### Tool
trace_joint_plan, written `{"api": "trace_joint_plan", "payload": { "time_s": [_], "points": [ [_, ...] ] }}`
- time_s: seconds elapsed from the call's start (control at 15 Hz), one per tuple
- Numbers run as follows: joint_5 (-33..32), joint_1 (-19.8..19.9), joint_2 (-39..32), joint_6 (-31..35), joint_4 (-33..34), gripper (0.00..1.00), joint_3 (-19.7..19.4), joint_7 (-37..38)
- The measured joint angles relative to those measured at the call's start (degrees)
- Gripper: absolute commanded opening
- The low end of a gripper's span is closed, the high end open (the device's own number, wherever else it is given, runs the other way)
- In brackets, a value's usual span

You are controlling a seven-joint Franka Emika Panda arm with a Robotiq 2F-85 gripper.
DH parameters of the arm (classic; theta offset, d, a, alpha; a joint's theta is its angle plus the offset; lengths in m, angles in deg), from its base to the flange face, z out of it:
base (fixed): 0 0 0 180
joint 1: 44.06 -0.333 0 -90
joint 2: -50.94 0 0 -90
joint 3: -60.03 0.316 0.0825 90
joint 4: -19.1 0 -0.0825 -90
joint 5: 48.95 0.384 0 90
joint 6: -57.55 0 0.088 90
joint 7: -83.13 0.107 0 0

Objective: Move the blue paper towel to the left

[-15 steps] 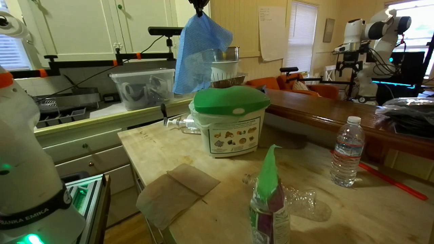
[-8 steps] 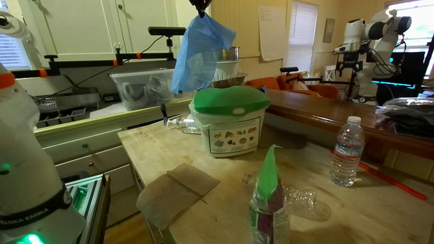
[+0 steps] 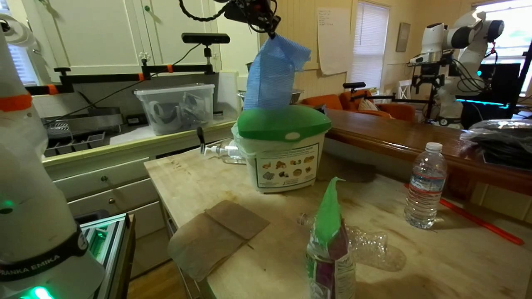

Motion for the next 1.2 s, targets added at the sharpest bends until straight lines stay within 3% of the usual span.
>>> {"api": "trace_joint_plan", "payload": {
  "time_s": [0.2,0.4,0.47,0.53,0.67,1.2],
  "points": [
    [1.3,-0.8,-2.7,6.0,-1.8,0.00,1.7,-0.1],
    [12.6,-1.4,-3.4,5.2,-2.7,0.00,4.8,-5.5],
    [16.2,-1.5,-3.2,3.7,-2.9,0.26,5.5,-6.6],
    [19.8,-1.4,-2.9,1.5,-3.0,0.28,6.0,-7.9],
    [23.0,-1.1,-1.9,-2.1,-4.3,0.40,5.8,-8.8],
    [21.9,0.5,2.7,-8.6,-10.2,0.99,1.7,-7.9]
  ]
}}
